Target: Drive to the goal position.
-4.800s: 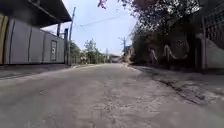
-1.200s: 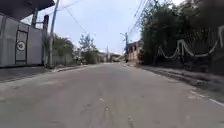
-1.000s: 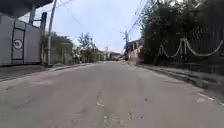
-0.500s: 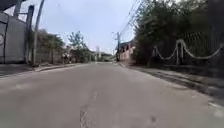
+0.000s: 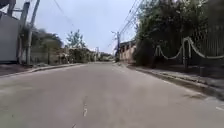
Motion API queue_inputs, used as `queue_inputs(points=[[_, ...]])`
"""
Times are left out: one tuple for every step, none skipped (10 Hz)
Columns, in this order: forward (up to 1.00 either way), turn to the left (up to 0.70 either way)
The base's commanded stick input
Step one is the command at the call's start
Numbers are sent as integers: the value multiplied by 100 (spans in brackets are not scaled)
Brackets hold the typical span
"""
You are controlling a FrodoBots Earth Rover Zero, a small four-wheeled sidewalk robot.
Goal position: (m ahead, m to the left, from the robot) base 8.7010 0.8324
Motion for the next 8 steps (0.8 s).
queue_inputs(points=[[100,0],[100,0],[100,0],[100,0],[100,0],[100,0],[100,0],[100,0]])
